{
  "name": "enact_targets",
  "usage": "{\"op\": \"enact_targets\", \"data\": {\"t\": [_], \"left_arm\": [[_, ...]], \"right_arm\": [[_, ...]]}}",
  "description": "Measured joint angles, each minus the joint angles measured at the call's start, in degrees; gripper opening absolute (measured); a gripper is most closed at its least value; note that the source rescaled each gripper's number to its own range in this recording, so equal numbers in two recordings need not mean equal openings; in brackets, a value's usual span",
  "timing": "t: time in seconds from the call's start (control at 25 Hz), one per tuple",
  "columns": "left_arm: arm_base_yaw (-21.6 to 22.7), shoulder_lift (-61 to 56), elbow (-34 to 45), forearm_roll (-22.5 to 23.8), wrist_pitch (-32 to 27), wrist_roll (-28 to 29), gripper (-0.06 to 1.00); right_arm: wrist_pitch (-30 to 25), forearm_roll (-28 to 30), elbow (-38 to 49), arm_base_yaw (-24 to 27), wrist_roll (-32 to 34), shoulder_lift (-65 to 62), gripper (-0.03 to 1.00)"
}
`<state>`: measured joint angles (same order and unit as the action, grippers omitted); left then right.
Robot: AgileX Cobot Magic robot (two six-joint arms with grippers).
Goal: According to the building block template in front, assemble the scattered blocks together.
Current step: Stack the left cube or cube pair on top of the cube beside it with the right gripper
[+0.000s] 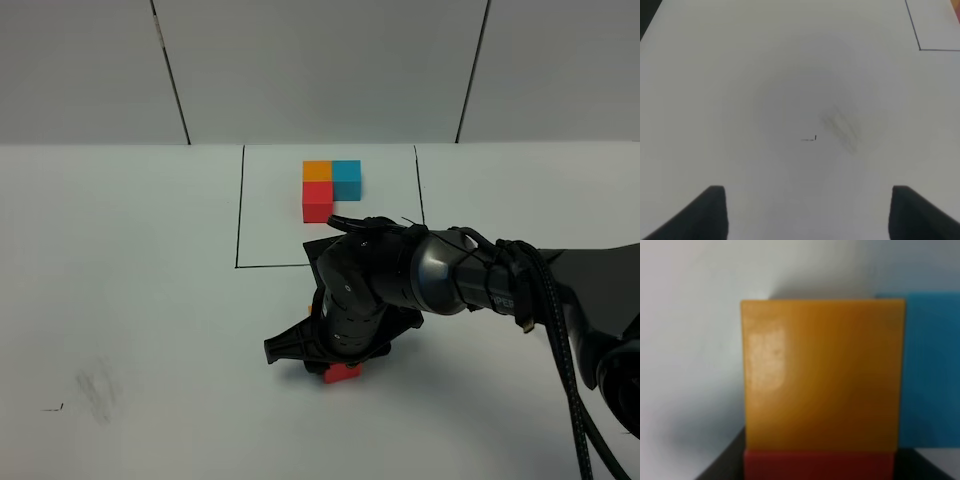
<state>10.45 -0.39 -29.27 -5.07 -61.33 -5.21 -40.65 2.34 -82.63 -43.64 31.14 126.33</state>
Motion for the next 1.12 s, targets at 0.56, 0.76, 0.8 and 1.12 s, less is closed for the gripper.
{"op": "enact_targets", "data": {"t": [0.56,0.76,0.8,1.12], "left_arm": [[0.0,0.0,0.0,0.0,0.0,0.0,0.61],[0.0,0.0,0.0,0.0,0.0,0.0,0.61],[0.0,0.0,0.0,0.0,0.0,0.0,0.61],[0.0,0.0,0.0,0.0,0.0,0.0,0.61]], "right_arm": [[4.0,-5.2,0.0,-0.1,0.0,0.0,0.01],[4.2,-5.8,0.1,0.0,0.0,0.0,0.01],[4.2,-5.8,0.1,0.0,0.0,0.0,0.01],[4.2,-5.5,0.1,0.0,-0.3,0.0,0.01]]}}
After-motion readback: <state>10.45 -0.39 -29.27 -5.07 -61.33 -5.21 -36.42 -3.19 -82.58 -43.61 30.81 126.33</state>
